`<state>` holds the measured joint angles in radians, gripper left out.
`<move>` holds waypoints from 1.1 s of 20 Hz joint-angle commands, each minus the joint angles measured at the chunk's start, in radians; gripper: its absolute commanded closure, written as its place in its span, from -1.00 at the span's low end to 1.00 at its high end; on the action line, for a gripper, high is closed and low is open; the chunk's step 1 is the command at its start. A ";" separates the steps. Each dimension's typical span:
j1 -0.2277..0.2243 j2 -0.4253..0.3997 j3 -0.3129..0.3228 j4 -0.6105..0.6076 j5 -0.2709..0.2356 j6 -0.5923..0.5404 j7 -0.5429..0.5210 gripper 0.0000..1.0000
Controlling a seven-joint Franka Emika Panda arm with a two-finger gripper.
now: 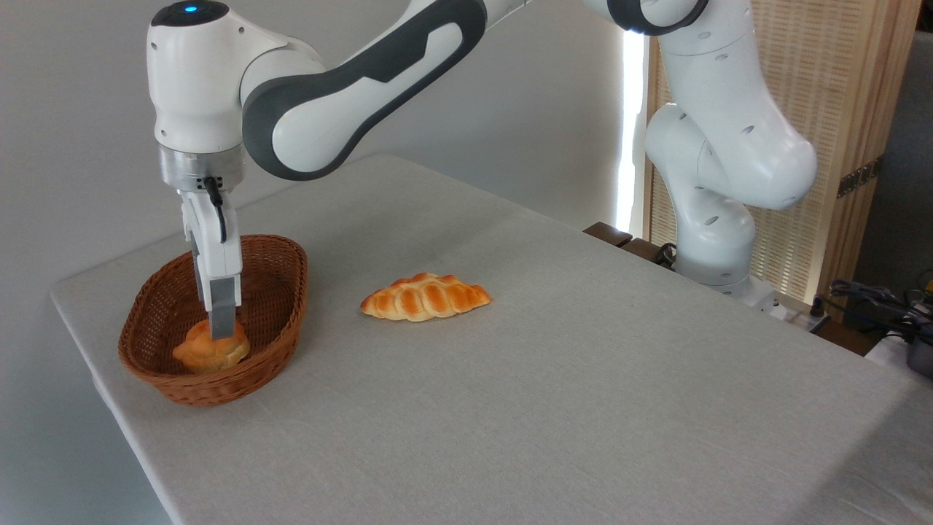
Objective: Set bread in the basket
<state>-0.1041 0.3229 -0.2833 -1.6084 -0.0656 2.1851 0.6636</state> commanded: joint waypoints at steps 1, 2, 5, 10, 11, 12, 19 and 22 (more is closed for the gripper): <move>0.006 -0.067 0.054 0.015 0.009 -0.101 0.001 -1.00; 0.006 -0.083 0.073 0.016 0.009 -0.163 0.001 -1.00; 0.004 -0.120 0.145 0.099 0.009 -0.367 0.001 -1.00; 0.001 -0.214 0.321 0.120 -0.005 -0.513 0.056 -1.00; 0.000 -0.225 0.335 0.120 -0.005 -0.521 0.054 -1.00; 0.000 -0.234 0.337 0.120 -0.003 -0.528 0.053 -1.00; 0.004 -0.321 0.325 0.021 -0.007 -0.582 0.053 -1.00; 0.003 -0.321 0.320 0.012 -0.007 -0.581 0.051 -1.00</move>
<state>-0.0976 0.0264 0.0401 -1.5600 -0.0639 1.6078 0.7159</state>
